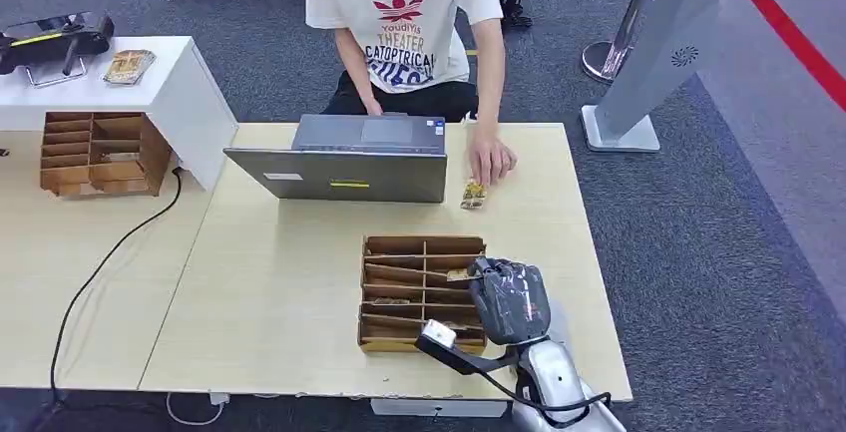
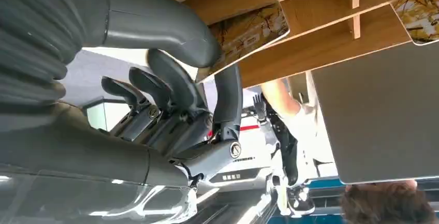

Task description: Pass the card to the sensor for recognition and then transmit it.

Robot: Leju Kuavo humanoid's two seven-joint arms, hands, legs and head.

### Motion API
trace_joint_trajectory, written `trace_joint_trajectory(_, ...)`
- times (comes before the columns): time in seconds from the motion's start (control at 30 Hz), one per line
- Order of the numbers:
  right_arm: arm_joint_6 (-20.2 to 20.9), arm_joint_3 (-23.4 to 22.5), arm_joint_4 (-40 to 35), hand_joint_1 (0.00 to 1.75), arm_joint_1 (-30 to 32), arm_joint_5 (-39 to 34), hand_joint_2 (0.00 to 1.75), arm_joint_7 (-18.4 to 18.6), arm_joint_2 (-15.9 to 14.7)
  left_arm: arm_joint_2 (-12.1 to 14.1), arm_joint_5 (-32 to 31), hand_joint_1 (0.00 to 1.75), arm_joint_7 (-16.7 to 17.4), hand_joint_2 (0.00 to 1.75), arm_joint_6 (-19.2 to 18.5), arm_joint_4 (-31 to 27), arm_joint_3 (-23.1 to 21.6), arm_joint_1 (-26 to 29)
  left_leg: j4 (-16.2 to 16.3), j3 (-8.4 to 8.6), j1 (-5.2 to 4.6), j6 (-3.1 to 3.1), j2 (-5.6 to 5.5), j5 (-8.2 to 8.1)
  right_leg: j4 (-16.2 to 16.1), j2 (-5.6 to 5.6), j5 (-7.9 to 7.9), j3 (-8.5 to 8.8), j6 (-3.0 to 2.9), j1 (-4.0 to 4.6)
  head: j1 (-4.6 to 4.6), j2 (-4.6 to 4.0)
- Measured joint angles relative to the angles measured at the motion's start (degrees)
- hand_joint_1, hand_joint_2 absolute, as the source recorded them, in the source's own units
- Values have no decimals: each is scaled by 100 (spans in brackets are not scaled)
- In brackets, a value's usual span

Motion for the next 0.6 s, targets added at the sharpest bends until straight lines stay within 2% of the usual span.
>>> trace_joint_trajectory(0.2, -2, -7, -131, 173, 15, -199, 175, -109, 0, 15, 4, 0, -9, 0, -2, 0, 0, 0, 0, 0, 0, 0, 0, 0, 0, 0, 0, 0, 0, 0, 0, 0)
trace_joint_trajectory(0.6, 216, -184, -931, 175, 157, -970, 175, -459, -17, 28, 52, 0, -33, 0, -9, 0, 0, 3, 1, 1, 0, 0, 0, 0, 0, 0, 0, -1, 0, 0, 0, 0)
